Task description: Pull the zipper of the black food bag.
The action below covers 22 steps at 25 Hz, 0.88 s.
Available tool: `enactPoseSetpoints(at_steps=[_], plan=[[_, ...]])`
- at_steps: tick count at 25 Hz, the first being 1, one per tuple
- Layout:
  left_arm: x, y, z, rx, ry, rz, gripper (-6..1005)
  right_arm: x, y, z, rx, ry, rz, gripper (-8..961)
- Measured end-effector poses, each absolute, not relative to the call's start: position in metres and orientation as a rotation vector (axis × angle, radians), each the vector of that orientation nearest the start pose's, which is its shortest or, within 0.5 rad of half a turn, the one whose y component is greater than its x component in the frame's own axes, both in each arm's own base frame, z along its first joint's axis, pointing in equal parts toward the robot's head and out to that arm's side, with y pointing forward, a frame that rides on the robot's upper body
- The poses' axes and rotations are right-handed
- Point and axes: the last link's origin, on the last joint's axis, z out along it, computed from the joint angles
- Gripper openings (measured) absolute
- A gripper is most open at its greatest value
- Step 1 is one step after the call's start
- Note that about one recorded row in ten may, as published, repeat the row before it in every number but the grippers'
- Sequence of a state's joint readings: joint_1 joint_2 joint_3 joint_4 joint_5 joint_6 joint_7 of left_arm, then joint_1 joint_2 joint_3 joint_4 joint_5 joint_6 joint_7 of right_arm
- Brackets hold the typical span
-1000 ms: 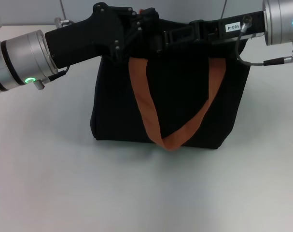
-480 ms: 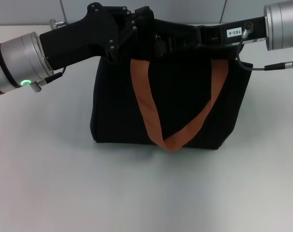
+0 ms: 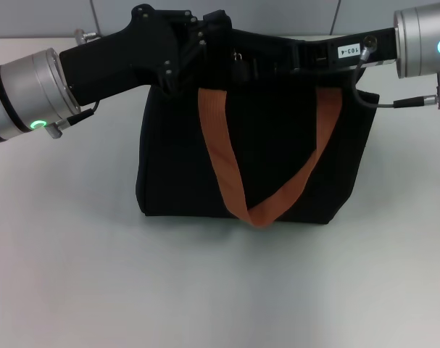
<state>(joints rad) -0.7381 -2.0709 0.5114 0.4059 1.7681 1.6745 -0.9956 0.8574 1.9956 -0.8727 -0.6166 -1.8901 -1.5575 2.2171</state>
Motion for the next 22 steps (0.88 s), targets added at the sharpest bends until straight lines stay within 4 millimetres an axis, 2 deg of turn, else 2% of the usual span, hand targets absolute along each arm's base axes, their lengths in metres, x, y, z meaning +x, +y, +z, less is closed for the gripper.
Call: enactPoseSetpoints(at_steps=[11, 14, 22], plan=[[-0.1814, 0.3648, 0.0047, -2.529, -0.100, -1.223, 35, 0.1453, 0.3975, 0.0082, -2.815, 1.323, 0.777, 106], [-0.1812, 0.3649, 0.0047, -2.529, -0.100, -1.224, 34, 0.1458, 0.3970, 0.0083, -2.815, 1.326, 0.778, 1], [-0.1812, 0.3651, 0.0050, -2.529, -0.099, -1.223, 34, 0.1516, 0.3928, 0.0151, -2.807, 1.325, 0.790, 1]])
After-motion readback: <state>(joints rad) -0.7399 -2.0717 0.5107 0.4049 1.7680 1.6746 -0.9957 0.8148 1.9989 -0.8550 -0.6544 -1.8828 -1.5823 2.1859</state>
